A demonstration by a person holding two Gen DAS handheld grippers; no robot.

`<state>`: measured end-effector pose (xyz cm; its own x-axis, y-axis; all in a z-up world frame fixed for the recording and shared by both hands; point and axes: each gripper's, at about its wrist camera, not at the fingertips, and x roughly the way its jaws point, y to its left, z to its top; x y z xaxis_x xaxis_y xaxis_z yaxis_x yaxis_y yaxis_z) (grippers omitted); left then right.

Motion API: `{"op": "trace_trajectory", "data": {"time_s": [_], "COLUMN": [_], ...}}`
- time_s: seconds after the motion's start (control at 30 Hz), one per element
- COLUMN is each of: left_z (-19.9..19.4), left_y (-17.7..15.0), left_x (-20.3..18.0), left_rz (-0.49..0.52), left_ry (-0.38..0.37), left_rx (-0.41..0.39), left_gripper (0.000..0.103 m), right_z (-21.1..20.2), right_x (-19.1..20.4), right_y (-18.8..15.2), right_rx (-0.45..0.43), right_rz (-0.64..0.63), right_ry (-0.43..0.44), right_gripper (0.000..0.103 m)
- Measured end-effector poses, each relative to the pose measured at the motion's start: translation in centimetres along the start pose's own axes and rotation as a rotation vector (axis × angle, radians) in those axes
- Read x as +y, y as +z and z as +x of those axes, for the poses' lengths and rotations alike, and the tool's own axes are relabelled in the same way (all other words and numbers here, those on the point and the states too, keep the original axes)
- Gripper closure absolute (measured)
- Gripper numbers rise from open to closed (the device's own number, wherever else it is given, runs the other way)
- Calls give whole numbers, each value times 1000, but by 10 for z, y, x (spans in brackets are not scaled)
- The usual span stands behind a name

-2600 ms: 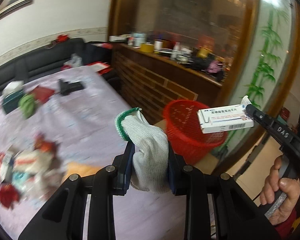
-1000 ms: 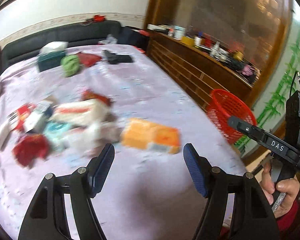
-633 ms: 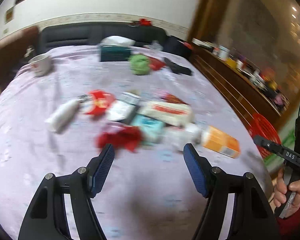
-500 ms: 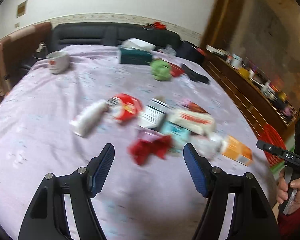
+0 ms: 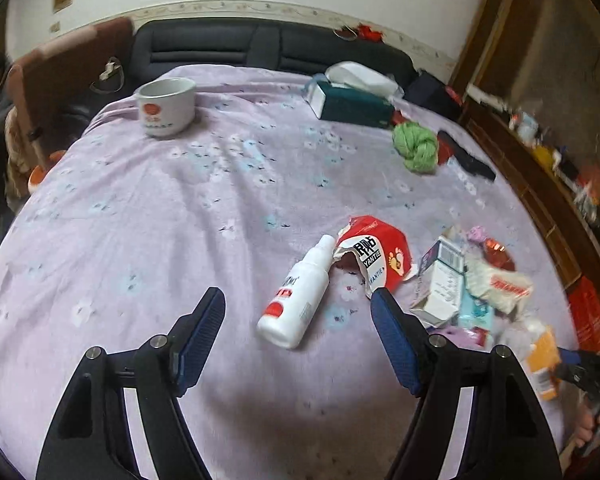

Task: Collect trash
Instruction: 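Move both open tools back over the table, then grasp the white spray bottle with the left tool while the right tool grasps the orange box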

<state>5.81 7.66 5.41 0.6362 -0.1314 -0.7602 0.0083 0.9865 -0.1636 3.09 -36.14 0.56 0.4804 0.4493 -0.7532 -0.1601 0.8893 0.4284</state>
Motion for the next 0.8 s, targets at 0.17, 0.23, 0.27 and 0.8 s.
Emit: {"op": "trace_trajectory", "data": {"time_s": [0.17,0.23,0.27,0.8], "left_z": [36,48,53,-5], "left_y": [-2,-5,-6,-45], "left_x": [-17,-21,-22,-25], "left_rz": [86,104,109,35], "left_ry": [71,96,108,90], "left_rx": [55,77,85,-64], "left_gripper": [29,39,43,74], "right_z": [3,3,3,6], "right_x": [41,52,56,52], "right_y": [-26,-31,-32,-47], "right_rx": [55,38,30,-17], "right_rz": [-145,-196,-223,-163], "right_ry": [12,-65,-107,-126], "right_gripper": [32,32,32,52]}}
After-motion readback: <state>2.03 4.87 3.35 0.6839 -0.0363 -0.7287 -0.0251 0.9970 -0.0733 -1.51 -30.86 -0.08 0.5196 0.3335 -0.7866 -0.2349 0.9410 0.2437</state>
